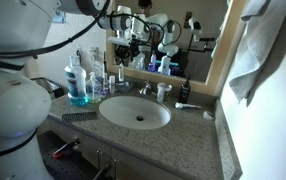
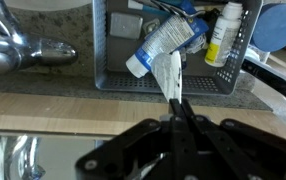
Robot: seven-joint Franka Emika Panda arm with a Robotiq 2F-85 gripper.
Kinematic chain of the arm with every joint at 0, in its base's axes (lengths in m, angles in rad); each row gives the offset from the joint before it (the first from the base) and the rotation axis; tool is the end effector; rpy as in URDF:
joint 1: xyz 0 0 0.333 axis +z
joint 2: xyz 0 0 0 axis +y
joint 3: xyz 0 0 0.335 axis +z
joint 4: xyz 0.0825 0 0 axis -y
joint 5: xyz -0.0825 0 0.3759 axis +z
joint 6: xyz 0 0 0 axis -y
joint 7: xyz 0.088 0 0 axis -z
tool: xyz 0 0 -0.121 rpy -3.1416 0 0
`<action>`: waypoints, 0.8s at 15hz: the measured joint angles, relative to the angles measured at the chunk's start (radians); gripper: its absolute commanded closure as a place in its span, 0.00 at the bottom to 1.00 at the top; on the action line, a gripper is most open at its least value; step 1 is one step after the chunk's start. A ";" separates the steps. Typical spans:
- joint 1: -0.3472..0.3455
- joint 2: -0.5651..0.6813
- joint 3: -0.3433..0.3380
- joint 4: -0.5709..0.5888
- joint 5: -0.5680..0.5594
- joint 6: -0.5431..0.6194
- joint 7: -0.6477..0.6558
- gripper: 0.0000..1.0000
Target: Pick up the object and put it in the tray
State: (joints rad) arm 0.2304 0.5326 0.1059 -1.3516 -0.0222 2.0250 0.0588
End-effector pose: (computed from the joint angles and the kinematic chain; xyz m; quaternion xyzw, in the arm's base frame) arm 0.6930 0.2235 0.4364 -0.9884 -0.1329 -0.0672 0.0297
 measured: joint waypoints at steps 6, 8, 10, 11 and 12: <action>-0.009 0.020 0.018 0.020 0.043 0.011 -0.023 0.51; -0.012 0.020 0.020 0.020 0.049 0.011 -0.023 0.38; -0.013 0.020 0.020 0.020 0.050 0.011 -0.023 0.20; -0.014 0.020 0.020 0.020 0.050 0.011 -0.023 0.14; -0.014 0.019 0.020 0.020 0.050 0.011 -0.023 0.07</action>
State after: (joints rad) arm 0.2163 0.5520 0.1256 -1.3317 0.0283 2.0356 0.0354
